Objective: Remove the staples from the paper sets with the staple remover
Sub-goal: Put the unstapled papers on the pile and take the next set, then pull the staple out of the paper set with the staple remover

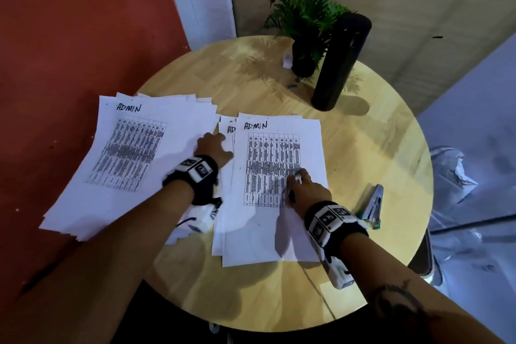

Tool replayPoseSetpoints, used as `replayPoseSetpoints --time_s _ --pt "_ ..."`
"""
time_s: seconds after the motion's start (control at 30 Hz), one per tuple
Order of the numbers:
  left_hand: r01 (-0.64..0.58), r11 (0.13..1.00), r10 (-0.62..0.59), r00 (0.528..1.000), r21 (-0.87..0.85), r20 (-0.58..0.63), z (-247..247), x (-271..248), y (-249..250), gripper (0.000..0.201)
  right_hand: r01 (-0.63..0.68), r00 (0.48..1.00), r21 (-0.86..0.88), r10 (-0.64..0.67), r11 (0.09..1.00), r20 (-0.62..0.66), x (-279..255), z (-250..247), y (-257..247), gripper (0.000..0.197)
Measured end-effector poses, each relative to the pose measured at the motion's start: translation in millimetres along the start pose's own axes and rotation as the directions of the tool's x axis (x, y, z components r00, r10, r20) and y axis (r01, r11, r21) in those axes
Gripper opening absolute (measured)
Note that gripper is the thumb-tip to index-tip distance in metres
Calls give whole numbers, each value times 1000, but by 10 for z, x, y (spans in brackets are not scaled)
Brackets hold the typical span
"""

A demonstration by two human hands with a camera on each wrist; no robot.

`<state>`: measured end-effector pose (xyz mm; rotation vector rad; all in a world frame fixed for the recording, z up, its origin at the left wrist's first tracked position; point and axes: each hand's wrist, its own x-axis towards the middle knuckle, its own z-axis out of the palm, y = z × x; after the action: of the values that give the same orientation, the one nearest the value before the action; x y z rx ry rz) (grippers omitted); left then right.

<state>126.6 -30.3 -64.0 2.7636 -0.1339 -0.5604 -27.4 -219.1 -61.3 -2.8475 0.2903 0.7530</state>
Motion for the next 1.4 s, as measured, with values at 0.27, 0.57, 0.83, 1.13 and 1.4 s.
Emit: replayPoseSetpoints --time_s 0.27,0.57,0.83,1.13,1.4 --pt "150 989 -150 988 0 25 170 132 347 93 -7 1000 23 7 1000 1 11 22 0 51" --pt "264 884 -202 960 -385 193 92 125 335 61 4 1000 23 -4 1000 2 9 38 12 54" --pt "51 797 -18 998 -602 59 172 -149 313 24 -24 999 221 34 975 -40 -52 -208 86 35" --pt "-340 430 238 936 -837 -258 -233 -811 598 39 305 776 317 -41 898 -629 -343 -1521 62 67" --pt "-503 430 373 855 -750 -359 -819 -1297 613 19 275 705 285 9 918 -709 -934 -2220 -104 16"
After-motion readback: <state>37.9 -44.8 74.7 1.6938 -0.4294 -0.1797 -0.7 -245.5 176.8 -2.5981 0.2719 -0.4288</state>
